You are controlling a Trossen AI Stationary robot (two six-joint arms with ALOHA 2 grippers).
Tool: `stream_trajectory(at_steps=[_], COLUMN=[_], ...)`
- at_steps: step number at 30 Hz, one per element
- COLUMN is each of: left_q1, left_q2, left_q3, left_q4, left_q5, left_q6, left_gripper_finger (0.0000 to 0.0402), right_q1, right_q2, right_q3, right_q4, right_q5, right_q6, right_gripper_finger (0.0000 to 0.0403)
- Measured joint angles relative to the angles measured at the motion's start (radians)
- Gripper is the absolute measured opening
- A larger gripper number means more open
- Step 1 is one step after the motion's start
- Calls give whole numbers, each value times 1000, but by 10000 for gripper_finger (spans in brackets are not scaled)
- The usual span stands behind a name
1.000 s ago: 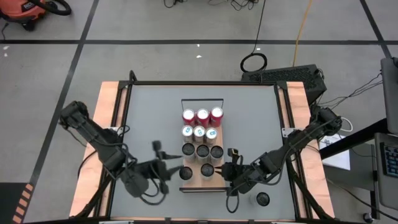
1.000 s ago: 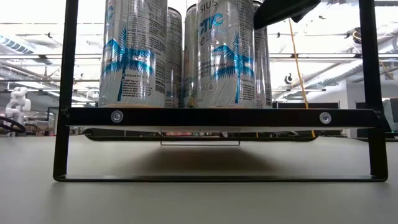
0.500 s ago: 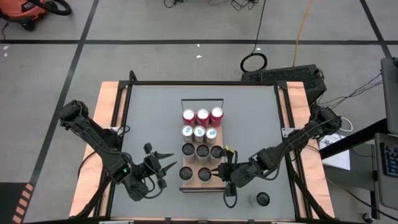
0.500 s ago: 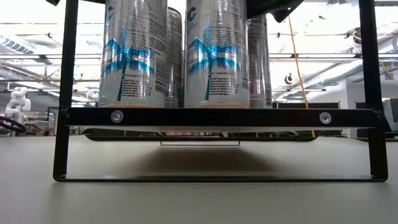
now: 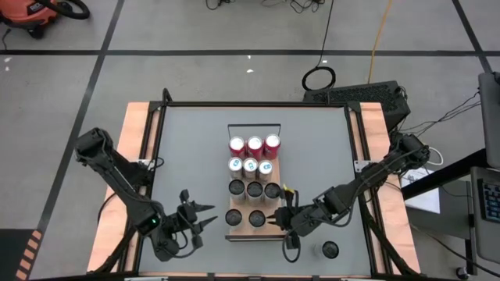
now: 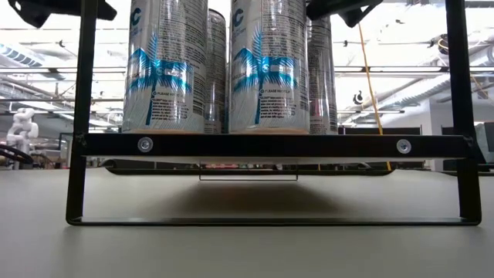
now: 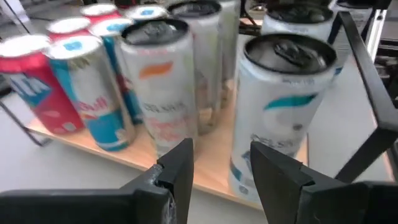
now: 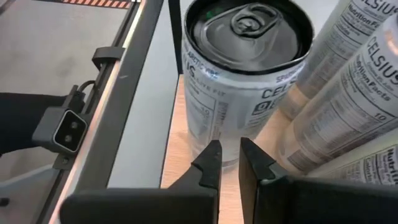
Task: Place canned beverage on shelf
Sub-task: Put the top white-blue soda can aligned with the other white-blue soda can on the shelf
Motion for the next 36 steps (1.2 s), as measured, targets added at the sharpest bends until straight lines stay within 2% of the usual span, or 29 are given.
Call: stream_trajectory(at_steps=[7, 11, 16, 22, 36], left_q1=[11, 16, 43, 76, 83], left_q2=[75, 106, 109, 109, 110], left_q3=[-28, -28, -28, -28, -27], left_q4=[152, 223, 236, 239, 268], left_q5=[58, 86, 91, 157, 165], left_q6=[31, 109, 128, 128, 153], left_gripper_finger=[152, 152, 152, 152, 152], right_q1=[-5, -13, -19, -19, -19], right_q2=[1, 8, 13, 13, 13], right_q3=[0, 0, 0, 0, 0], right_q4=[24, 51, 52, 52, 47], right_q5=[0, 0, -1, -1, -21], right_q6=[-27, -45, -40, -38, -41], right_gripper_finger=[3, 3, 3, 3, 3])
